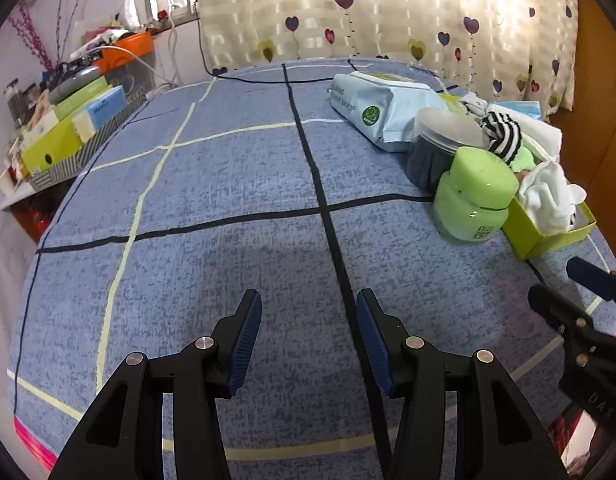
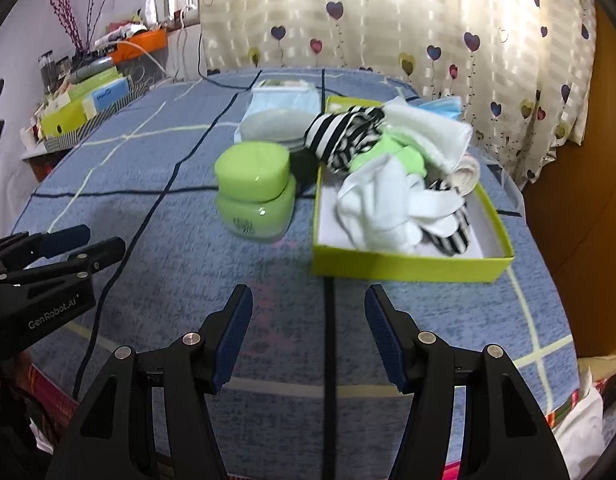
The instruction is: Organize soft objects
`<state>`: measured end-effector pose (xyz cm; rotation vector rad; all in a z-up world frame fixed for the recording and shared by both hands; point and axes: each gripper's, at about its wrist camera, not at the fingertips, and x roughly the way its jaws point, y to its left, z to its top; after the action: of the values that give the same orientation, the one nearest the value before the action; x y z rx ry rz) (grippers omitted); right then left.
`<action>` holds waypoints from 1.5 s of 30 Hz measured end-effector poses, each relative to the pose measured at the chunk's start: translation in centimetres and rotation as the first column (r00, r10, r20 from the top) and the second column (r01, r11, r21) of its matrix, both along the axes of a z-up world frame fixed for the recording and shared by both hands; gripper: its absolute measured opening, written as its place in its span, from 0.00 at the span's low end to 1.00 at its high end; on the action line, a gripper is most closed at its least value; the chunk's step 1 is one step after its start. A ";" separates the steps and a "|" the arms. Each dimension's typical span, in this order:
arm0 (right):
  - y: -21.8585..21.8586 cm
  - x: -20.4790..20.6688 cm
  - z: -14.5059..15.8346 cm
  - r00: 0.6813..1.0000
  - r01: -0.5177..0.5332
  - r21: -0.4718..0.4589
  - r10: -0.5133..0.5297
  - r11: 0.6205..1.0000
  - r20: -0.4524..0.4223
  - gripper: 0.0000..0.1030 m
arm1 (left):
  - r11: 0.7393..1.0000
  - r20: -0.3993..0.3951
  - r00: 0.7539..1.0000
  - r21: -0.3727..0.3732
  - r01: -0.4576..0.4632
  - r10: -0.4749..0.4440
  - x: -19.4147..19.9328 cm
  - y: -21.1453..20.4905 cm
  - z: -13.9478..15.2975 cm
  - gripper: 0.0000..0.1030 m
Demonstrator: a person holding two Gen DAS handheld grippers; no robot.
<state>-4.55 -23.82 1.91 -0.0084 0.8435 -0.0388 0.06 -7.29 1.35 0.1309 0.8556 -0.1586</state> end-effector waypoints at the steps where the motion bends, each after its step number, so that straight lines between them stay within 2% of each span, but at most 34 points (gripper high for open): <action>1: 0.1 0.1 -0.1 1.000 -0.002 0.003 0.002 1.000 -0.004 0.58 | 1.000 0.000 1.000 0.000 0.000 0.000 0.0 0.0 0.0 0.47; 7: 0.4 0.7 -1.4 0.999 0.007 0.002 -0.007 1.000 -0.036 0.58 | 1.000 -0.024 1.000 0.001 -0.011 0.011 0.4 -0.2 -0.9 0.47; 13: -0.1 1.3 -1.7 0.999 0.030 0.025 -0.029 0.999 -0.030 0.59 | 1.000 -0.016 1.000 -0.016 -0.025 0.025 0.6 -0.2 -1.1 0.49; 16: -0.3 1.7 -1.7 0.999 0.045 0.030 -0.044 0.999 -0.029 0.65 | 0.999 -0.016 0.999 -0.011 -0.041 0.041 0.9 -0.2 -1.1 0.55; 18: -0.3 1.9 -1.7 0.998 0.051 0.028 -0.050 0.998 -0.025 0.68 | 0.997 -0.024 0.998 -0.038 -0.060 0.060 1.0 0.0 -1.2 0.63; 20: -0.3 2.0 -1.8 0.998 0.059 0.027 -0.059 0.998 -0.017 0.70 | 0.998 -0.018 0.998 -0.028 -0.056 0.055 1.0 -0.3 -1.3 0.67; 23: -0.1 2.1 -1.8 0.998 0.068 0.025 -0.068 0.997 -0.010 0.71 | 0.997 -0.007 0.998 -0.029 -0.065 0.065 0.9 -0.5 -1.4 0.69; 27: -0.1 2.4 -1.8 0.997 0.075 0.027 -0.075 0.997 -0.009 0.72 | 0.998 -0.011 0.999 -0.039 -0.043 0.042 0.9 -0.6 -1.5 0.76; 45: 0.0 2.4 -1.9 0.996 0.087 0.027 -0.087 0.996 0.005 0.73 | 0.998 -0.014 0.999 -0.043 -0.048 0.048 1.0 -0.6 -1.5 0.78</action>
<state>-2.15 -23.83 -0.03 0.0538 0.8378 -0.1092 1.08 -7.93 -0.12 0.0688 0.8667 -0.1332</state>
